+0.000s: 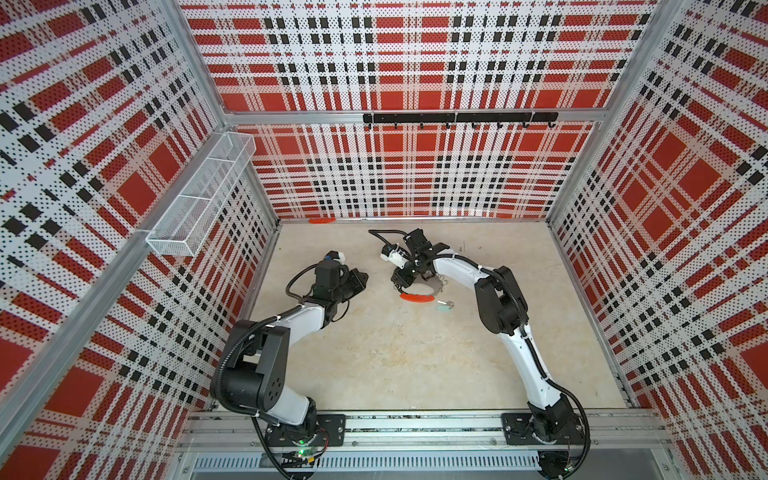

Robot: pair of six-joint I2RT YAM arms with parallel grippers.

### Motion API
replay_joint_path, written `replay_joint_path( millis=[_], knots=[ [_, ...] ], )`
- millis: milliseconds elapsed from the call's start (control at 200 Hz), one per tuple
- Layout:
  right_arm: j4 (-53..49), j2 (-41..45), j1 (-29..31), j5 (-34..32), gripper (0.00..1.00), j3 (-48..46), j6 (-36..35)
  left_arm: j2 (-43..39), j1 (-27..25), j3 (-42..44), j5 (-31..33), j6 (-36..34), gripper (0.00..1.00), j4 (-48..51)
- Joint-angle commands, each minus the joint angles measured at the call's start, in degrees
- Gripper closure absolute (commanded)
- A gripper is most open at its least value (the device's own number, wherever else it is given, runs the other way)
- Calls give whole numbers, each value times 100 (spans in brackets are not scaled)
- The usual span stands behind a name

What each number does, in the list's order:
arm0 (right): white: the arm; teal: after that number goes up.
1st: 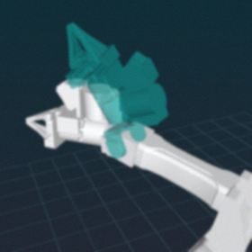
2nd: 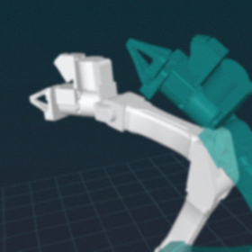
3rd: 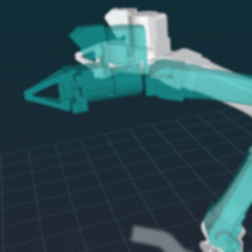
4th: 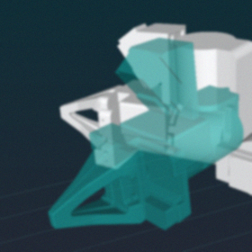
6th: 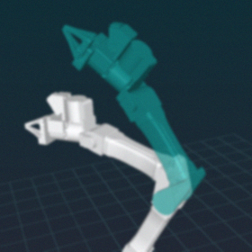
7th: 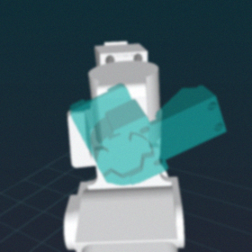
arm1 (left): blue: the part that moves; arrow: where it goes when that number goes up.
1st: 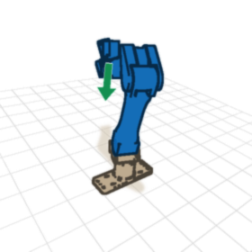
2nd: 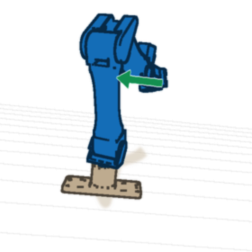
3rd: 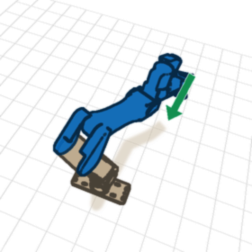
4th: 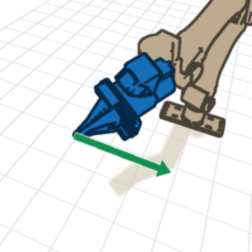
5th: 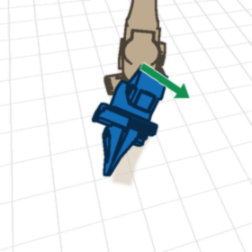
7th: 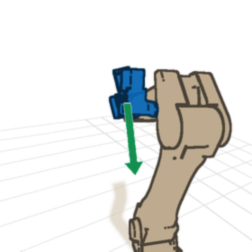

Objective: Put the keys on the keyring

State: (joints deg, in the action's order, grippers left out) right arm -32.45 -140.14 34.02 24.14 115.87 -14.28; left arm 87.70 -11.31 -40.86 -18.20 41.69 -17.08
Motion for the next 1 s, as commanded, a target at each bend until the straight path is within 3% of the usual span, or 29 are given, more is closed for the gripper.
replay_joint_path(
  millis=[0, 336, 581, 742, 997],
  knots=[
    [340, 769, 30, 32, 100, -250, 43, 12, -29, -267, -87, -216, 88, 29],
    [2025, 3081, -283, 303, 100, -1853, 840, -82, -234, -1421, -696, -604, 82, 40],
    [4466, 4587, -719, 654, 100, -3290, 2335, 35, -531, -3131, -992, -797, 80, 740],
    [5901, 4878, -809, 984, 100, -3721, 3296, 62, -750, -3876, -1152, -904, 77, 998],
    [7489, 4827, -875, 1514, 100, -4028, 4556, 87, -1110, -4172, -1511, -984, 73, 850]
  ],
)
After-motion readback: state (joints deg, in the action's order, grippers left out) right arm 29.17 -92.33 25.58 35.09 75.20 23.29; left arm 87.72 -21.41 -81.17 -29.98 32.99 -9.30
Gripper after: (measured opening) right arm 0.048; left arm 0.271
